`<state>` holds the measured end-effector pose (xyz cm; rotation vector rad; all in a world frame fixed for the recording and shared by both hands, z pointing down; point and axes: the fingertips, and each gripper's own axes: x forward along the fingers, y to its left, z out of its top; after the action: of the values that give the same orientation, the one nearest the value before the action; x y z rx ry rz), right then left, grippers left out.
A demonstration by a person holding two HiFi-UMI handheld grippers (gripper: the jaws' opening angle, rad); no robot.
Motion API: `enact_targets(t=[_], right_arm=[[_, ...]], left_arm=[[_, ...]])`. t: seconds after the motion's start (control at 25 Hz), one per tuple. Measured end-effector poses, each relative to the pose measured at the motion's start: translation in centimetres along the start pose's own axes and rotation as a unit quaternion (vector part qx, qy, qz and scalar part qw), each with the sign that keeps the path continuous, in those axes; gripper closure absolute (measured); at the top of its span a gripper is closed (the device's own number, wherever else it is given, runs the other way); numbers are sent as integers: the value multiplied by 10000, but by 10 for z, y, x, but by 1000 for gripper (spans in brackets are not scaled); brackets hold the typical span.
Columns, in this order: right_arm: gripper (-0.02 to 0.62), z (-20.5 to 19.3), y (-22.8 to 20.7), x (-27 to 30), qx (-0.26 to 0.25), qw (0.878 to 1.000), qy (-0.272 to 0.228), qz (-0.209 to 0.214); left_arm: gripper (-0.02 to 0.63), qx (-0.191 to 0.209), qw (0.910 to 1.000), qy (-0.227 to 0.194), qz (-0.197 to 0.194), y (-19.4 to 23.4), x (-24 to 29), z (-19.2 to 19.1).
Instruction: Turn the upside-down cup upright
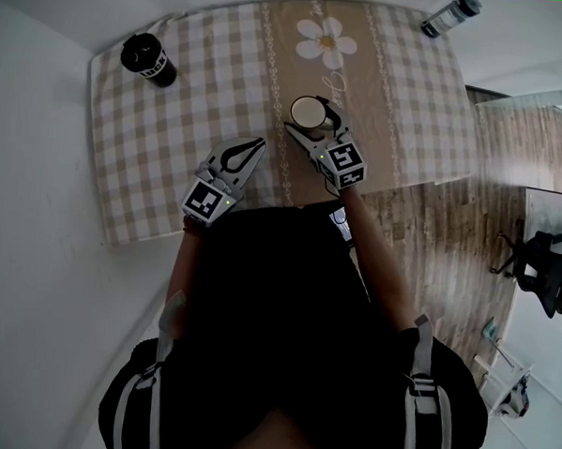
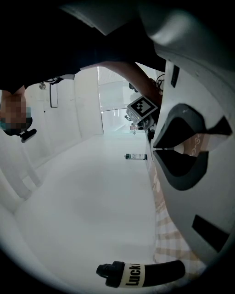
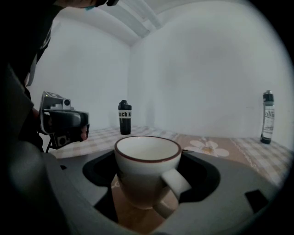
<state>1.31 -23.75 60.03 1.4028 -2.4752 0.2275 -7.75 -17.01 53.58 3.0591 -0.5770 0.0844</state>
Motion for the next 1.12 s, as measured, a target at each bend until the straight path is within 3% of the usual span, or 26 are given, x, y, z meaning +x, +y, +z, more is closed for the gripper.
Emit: enact_targets(t=[0.48, 0.92, 1.12], right_arm=[[196, -12, -4, -6, 304, 9995, -39, -14], [196, -20, 5, -10, 91, 9999, 48, -4], [184, -20, 6, -13, 87, 9997, 246, -15]], left_arm=[[603, 57, 9998, 137, -110, -5, 4, -8], [603, 239, 9986, 269, -399, -23, 12, -10], [603, 247, 9980, 81, -570, -33, 10, 4]])
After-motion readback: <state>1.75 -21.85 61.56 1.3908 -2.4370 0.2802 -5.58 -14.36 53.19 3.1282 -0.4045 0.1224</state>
